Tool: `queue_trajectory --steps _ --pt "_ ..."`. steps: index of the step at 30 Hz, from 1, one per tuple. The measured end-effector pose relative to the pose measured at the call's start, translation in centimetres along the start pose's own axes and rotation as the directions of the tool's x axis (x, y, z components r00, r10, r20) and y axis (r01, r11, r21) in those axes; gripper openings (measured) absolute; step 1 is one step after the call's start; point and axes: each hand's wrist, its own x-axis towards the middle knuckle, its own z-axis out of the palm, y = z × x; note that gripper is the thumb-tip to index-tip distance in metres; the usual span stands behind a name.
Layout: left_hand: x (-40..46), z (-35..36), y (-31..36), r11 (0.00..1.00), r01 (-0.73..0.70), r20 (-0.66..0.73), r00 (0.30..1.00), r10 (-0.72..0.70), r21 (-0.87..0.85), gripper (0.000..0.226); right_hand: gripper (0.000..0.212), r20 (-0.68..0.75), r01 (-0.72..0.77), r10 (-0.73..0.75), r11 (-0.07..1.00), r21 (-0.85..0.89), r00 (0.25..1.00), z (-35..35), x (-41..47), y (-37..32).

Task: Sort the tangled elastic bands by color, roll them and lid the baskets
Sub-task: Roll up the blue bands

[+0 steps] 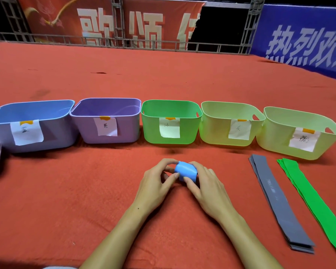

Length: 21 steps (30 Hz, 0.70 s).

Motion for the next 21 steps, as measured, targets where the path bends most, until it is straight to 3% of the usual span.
queue_trajectory --steps 9,13,15,21 --pt "0.5 -0.9 0.7 0.993 -0.027 -0.089 0.996 0.016 -0.115 0.038 0.046 -0.123 0.070 -0.038 0.960 0.271 0.992 0.3 0.7 -1.5" --pt "0.2 -1.4 1.3 0.941 0.036 -0.041 0.998 -0.053 -0.335 0.036 0.047 -0.196 0.115 -0.050 0.933 0.341 0.979 -0.2 0.4 -2.3" --pt "0.1 -1.9 1.7 0.902 0.068 -0.012 0.997 -0.080 -0.426 0.035 0.048 -0.201 0.122 -0.049 0.922 0.367 0.978 -0.3 0.2 -2.7" --pt "-0.3 -3.2 1.6 0.886 0.079 0.006 0.996 -0.086 -0.458 0.042 0.044 -0.185 0.144 -0.083 0.927 0.347 0.979 -0.3 -0.6 -3.7"
